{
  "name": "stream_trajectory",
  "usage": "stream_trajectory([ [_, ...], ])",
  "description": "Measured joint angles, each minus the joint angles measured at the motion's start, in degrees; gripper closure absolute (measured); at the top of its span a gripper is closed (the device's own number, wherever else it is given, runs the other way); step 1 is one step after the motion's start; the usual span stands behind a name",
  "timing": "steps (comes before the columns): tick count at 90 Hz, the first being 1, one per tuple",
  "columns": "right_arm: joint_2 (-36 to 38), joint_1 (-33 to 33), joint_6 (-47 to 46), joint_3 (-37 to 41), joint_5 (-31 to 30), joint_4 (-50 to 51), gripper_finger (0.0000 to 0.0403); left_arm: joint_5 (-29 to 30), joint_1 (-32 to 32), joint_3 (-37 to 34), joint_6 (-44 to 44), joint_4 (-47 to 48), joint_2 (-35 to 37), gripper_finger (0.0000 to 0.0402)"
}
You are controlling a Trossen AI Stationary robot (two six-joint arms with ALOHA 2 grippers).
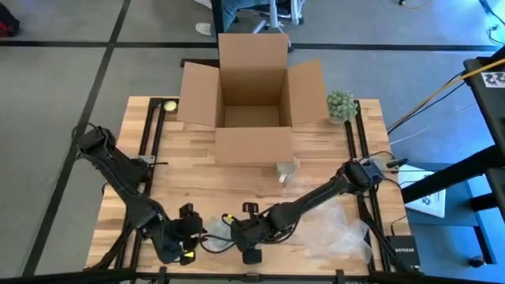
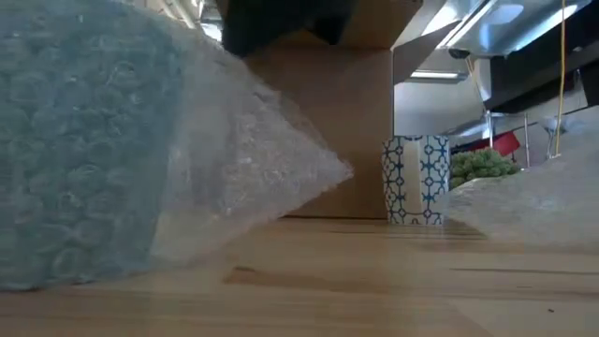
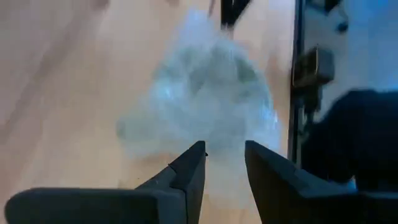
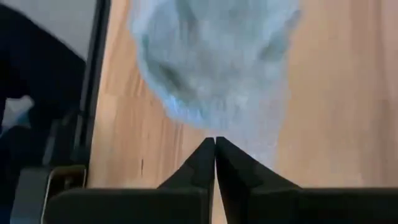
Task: Wrap mug
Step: Wrap the green mug with bubble wrap
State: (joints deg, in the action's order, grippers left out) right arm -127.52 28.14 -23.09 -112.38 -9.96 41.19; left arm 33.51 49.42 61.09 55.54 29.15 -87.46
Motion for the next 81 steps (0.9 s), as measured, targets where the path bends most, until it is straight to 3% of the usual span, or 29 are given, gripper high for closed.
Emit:
stream_trajectory([
  [24,-3.05,-0.07,7.73,0.05,-2.49,-11.24,0.0402,-1.62,-4.03,-0.04,-6.48,-6.31,-5.28,0.0304],
  [81,-4.44,-0.1,11.36,1.14,-6.12,-13.18,0.0402,-8.5,-8.79,-0.38,-11.08,-8.49,-8.86,0.0304],
])
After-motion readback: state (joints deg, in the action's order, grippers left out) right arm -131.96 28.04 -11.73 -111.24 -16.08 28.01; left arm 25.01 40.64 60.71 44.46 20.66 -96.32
